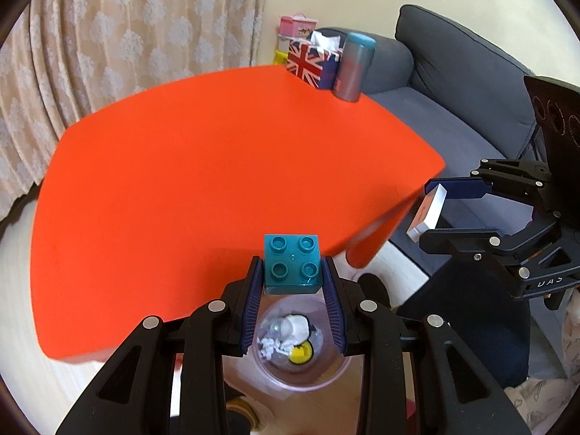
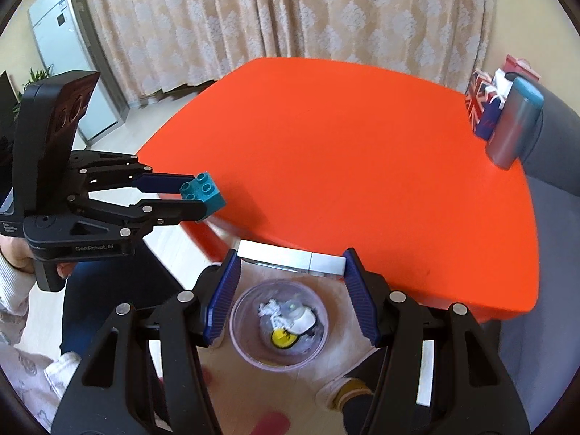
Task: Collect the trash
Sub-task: 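Carry the blue brick and white stick over the bin with both tools, then open both tools to drop the brick and stick into the bin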
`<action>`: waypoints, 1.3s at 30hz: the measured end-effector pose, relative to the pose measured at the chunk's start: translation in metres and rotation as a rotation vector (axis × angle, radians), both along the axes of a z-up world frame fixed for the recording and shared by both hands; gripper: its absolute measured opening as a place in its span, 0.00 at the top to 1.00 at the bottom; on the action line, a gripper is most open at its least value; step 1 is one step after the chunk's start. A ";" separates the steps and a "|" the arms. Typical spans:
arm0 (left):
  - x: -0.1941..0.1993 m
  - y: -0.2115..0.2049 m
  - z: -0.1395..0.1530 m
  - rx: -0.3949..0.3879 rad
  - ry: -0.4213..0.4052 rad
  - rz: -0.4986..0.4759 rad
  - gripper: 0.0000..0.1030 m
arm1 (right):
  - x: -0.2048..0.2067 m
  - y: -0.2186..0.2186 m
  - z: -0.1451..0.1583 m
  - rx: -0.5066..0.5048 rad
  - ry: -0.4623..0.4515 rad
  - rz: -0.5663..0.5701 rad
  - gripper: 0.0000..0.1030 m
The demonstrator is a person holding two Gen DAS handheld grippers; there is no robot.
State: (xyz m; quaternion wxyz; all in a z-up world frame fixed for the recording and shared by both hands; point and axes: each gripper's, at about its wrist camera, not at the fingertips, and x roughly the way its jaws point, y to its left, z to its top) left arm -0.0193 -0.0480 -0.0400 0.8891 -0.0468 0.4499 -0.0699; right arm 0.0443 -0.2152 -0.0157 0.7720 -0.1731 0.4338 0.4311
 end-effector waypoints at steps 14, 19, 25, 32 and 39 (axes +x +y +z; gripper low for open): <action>-0.027 0.002 -0.019 -0.034 0.046 0.018 0.69 | -0.017 0.008 -0.050 -0.071 0.098 0.045 0.38; -0.029 0.005 -0.022 -0.033 0.052 0.022 0.69 | -0.011 0.005 -0.047 -0.054 0.089 0.013 0.12; -0.026 0.000 -0.026 -0.035 0.065 0.009 0.69 | -0.007 0.003 -0.045 -0.054 0.087 -0.010 0.07; -0.024 -0.003 -0.027 -0.035 0.076 -0.008 0.69 | -0.007 -0.002 -0.042 -0.051 0.088 -0.024 0.07; -0.022 -0.011 -0.035 -0.038 0.088 -0.026 0.69 | -0.005 -0.010 -0.037 -0.047 0.074 -0.046 0.07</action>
